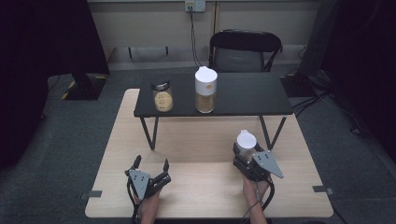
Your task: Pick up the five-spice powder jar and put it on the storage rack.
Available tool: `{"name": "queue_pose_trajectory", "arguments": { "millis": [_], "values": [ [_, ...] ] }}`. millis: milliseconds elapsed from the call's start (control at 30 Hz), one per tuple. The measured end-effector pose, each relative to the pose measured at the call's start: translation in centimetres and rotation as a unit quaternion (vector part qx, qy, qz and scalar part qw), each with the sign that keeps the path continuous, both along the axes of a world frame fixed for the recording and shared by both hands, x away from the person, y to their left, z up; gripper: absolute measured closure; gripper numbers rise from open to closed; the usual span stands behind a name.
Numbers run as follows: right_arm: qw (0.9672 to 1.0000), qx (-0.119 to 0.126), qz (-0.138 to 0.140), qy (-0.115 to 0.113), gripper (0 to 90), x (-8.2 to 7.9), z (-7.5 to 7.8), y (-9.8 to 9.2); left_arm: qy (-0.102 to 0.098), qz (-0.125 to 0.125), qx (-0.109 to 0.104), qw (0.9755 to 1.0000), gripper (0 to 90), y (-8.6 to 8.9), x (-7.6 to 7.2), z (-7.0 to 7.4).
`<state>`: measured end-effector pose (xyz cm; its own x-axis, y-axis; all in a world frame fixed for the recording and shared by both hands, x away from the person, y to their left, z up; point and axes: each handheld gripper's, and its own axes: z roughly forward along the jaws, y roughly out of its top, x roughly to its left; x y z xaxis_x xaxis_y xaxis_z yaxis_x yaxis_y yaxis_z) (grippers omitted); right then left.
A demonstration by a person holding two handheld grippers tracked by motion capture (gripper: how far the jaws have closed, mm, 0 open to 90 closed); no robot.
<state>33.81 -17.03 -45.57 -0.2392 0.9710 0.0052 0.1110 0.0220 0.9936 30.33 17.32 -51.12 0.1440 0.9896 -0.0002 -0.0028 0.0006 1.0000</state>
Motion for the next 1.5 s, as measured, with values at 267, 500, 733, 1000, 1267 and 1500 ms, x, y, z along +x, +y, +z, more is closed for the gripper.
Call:
{"name": "queue_pose_trajectory", "arguments": {
  "millis": [267,500,733,1000,1267,1500],
  "values": [
    [0.9999,0.001,0.010,-0.008,30.2,-0.6,1.1,0.1,0.000,0.000,0.000,1.0000,3.4,0.0,0.0,0.0],
    [0.9997,0.000,0.020,-0.015,30.2,-0.7,1.8,0.2,0.000,0.000,0.001,1.0000,3.4,0.0,0.0,0.0],
    [0.9997,-0.003,0.021,-0.014,30.2,-0.7,2.5,0.1,0.000,0.000,0.001,1.0000,3.4,0.0,0.0,0.0],
    [0.9996,0.000,0.024,-0.017,30.2,-0.7,3.2,-0.5,0.000,0.000,0.001,1.0000,3.4,0.0,0.0,0.0],
    [0.9993,-0.002,0.032,-0.020,30.2,-0.9,4.1,-0.5,0.000,0.000,0.000,1.0000,3.4,0.0,0.0,0.0],
    [0.9991,-0.009,0.039,-0.015,30.2,-1.0,5.2,-0.2,0.000,0.000,0.001,1.0000,3.4,0.0,0.0,0.0]
  ]
}}
